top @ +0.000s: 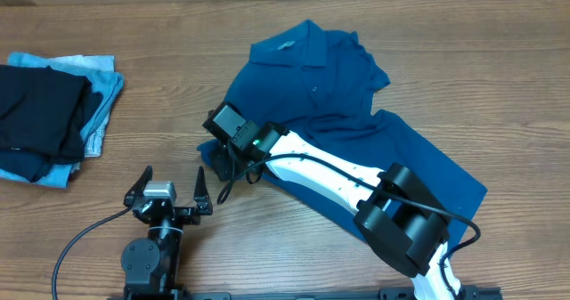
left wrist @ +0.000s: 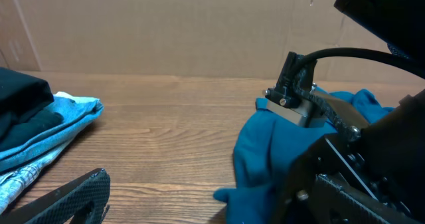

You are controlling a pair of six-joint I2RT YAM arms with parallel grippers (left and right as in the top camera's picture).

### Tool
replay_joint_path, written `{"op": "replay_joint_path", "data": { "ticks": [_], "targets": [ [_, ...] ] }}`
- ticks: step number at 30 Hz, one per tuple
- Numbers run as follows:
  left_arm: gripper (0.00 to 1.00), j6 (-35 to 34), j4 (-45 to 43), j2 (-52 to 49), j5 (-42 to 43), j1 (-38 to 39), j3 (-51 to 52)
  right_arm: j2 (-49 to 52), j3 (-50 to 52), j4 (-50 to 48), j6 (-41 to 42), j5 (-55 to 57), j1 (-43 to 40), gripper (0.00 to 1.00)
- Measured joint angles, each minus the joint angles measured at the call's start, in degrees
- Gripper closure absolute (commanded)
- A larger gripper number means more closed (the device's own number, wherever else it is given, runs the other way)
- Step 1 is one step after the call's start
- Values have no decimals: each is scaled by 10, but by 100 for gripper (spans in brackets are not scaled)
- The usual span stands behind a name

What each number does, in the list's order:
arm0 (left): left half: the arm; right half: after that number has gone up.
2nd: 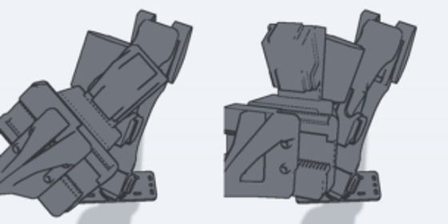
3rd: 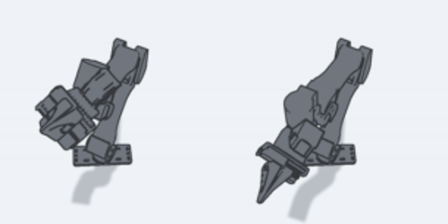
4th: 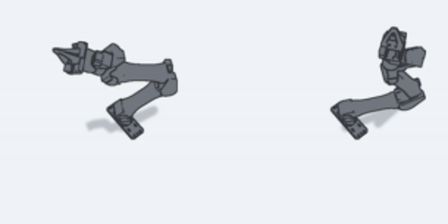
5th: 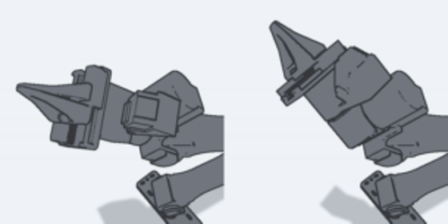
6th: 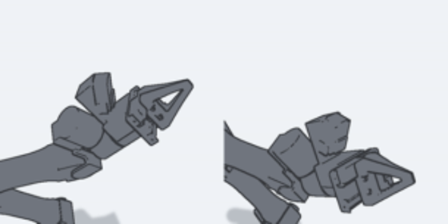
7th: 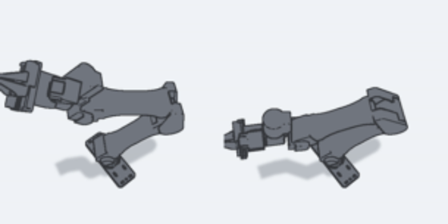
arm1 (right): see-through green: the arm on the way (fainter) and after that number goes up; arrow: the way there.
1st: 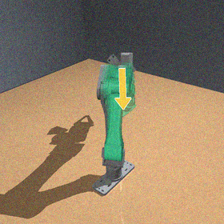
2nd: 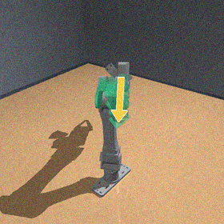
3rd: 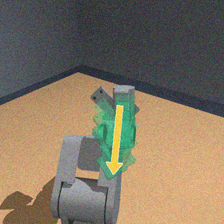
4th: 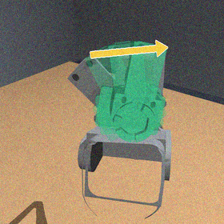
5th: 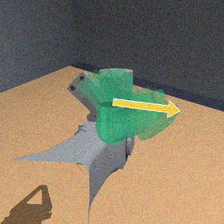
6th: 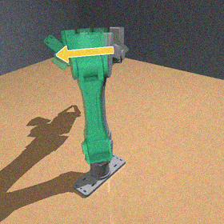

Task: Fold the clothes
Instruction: 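Drag the shirt with the right gripper toward the table center, then release the shirt and move the right gripper to its right side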

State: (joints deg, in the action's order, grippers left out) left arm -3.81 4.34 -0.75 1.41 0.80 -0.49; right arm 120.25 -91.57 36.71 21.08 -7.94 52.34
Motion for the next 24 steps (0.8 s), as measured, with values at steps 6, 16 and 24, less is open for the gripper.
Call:
{"op": "replay_joint_path", "data": {
  "ticks": [6,16,24],
  "targets": [
    [0,0,0,0,0,0,0,0,0,-2,-2,-12,-1,3],
    [0,0,0,0,0,0,0,-140,-33,134,-42,-1,-235,4],
    [0,0,0,0,0,0,0,-138,-31,301,-7,73,-432,0]
  ]
}}
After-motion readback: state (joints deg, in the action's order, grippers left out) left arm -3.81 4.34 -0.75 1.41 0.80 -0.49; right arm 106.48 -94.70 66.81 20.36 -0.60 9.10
